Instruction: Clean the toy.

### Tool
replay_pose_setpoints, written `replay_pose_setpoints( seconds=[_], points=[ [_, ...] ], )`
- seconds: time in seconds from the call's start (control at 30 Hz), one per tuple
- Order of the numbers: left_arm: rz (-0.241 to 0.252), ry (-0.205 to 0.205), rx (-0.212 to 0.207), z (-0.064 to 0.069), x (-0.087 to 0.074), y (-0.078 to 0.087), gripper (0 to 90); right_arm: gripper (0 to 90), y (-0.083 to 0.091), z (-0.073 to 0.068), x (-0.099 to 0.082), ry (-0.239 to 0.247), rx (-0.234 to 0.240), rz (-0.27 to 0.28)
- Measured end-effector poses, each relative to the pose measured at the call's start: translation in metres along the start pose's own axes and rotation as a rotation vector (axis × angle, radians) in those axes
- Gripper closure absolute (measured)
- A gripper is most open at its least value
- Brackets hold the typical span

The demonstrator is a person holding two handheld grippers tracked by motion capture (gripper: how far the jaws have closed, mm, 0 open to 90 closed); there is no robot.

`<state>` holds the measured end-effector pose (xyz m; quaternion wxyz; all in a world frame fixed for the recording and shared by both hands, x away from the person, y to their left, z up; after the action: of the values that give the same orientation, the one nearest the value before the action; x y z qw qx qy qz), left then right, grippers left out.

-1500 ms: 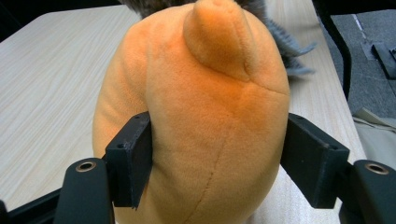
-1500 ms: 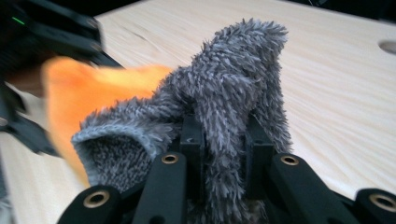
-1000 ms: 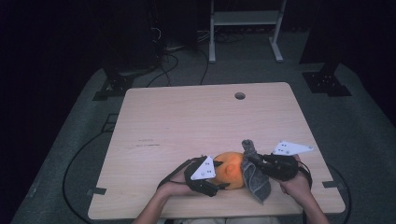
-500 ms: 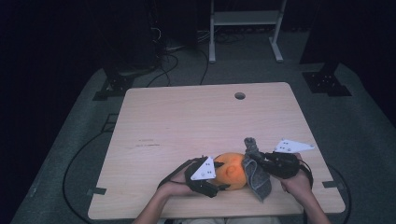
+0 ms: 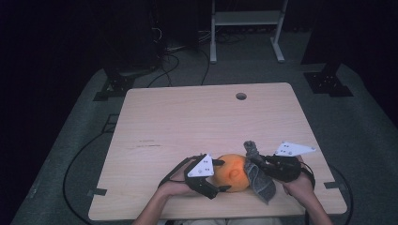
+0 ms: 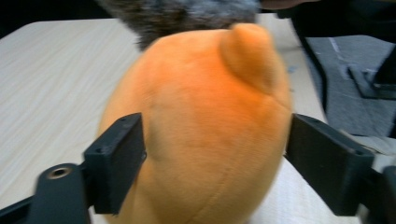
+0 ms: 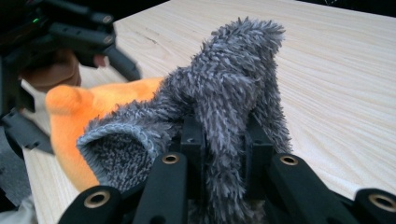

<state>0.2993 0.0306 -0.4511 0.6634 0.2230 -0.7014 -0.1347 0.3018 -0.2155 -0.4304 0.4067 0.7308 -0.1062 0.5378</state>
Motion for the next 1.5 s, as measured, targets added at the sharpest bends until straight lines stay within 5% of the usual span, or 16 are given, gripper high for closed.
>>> replay_pose_setpoints(
  seconds=[0.1, 0.2, 0.4, 0.47, 0.57, 0.67, 0.7, 0.77, 0.97, 1.07, 1.33, 1.4, 1.5],
  points=[
    [-0.008, -0.002, 0.01, 0.001, -0.001, -0.003, 15.7, 74.1, 0.001, -0.002, -0.001, 0.017, -0.001, -0.002],
    [-0.01, -0.003, 0.017, 0.002, -0.001, -0.005, 23.0, 74.1, 0.0, 0.003, -0.004, 0.005, 0.005, -0.011],
    [-0.024, -0.012, 0.02, 0.002, -0.001, -0.005, 26.7, 74.3, 0.008, 0.017, -0.013, -0.013, -0.069, -0.063],
    [-0.011, -0.001, 0.015, 0.002, -0.002, -0.006, 27.0, 74.3, 0.018, 0.01, -0.004, -0.011, -0.021, -0.01],
    [-0.009, -0.004, 0.012, 0.002, -0.001, -0.007, 27.1, 74.2, 0.023, -0.012, 0.01, 0.06, 0.068, 0.024],
    [0.016, 0.018, -0.005, 0.0, 0.002, -0.002, 19.4, 73.9, 0.01, -0.025, 0.009, 0.134, 0.057, -0.021],
    [0.047, 0.058, -0.016, -0.002, 0.003, 0.001, 16.6, 73.9, 0.007, -0.025, 0.007, 0.129, 0.059, -0.023],
    [0.043, 0.075, 0.007, -0.006, 0.003, 0.004, 11.2, 73.9, 0.008, -0.021, 0.005, 0.109, 0.063, -0.017],
    [-0.087, -0.004, 0.066, -0.003, -0.006, -0.015, 12.2, 73.8, 0.01, -0.013, 0.0, 0.085, 0.065, -0.014],
    [-0.06, 0.024, 0.073, -0.005, -0.005, -0.014, 21.2, 73.7, 0.01, -0.007, -0.003, 0.069, 0.052, -0.012],
    [-0.038, 0.033, 0.076, -0.005, -0.006, -0.014, 22.4, 73.6, 0.013, 0.017, -0.015, 0.016, -0.059, -0.067],
    [-0.029, 0.049, 0.076, -0.007, -0.007, -0.014, 20.6, 73.7, 0.022, 0.013, -0.008, 0.008, -0.027, -0.026],
    [-0.004, 0.07, 0.076, -0.008, -0.008, -0.016, 19.1, 73.7, 0.031, -0.005, 0.007, 0.057, 0.042, 0.018]
  ],
)
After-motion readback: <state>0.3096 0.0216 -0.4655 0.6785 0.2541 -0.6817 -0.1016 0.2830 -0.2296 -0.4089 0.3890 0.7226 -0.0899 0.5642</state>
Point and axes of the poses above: each handheld gripper's, and its own axes: y roughly backward along the jaws, x roughly out of its top, z roughly to its right, the point moved 3 cm from there along -y, roughly forward along the jaws, and after that the axes turned 5 degrees about -x, right-handed, at the moved point
